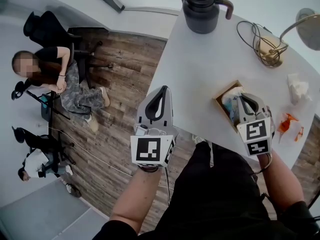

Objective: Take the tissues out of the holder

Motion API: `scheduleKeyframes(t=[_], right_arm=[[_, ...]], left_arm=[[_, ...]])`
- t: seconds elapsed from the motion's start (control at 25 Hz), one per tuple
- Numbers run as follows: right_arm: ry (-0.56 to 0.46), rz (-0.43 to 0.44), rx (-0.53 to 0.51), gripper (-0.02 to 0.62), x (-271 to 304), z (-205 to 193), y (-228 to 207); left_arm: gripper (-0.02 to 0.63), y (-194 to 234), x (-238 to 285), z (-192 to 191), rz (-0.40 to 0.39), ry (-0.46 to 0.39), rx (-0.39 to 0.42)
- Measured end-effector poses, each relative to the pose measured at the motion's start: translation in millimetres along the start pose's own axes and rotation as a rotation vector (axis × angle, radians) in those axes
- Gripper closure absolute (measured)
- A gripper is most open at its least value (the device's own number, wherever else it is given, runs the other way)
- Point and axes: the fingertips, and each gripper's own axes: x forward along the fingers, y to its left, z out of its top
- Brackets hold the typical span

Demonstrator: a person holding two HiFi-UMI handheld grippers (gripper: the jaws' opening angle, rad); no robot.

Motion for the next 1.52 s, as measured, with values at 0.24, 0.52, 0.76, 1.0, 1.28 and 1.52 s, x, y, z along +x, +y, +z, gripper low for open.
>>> scheduleKeyframes(t=[0.24,0.52,0.76,1.0,1.28,1.52], right_arm=[[-0.021,-0.002,0.001,0.583,-16,6,-2],[-0.054,-0.01,0.0,0.584,-32,16,-6],[-0.101,-0.023,-0.001,0.586,-51,36,-7],[-0.146,-0.047,-0.004,0.586,-70,56,-10],[-0.204,-0.08,-0.001,0.586,-98,78,-17],[-0.252,-0.1,0.016,0.586,-115,97,-25]], left_arm=[[0.603,-8,-5,14,-0.012,-0.027,0.023],[0.603,-16,-10,32,-0.02,-0.052,0.026],[0.603,-23,-18,47,-0.033,-0.073,0.041],[0.603,-26,-28,67,-0.039,-0.11,0.055],[0.603,-34,-40,91,-0.054,-0.156,0.07],[0.603,-36,-43,107,-0.053,-0.168,0.074]])
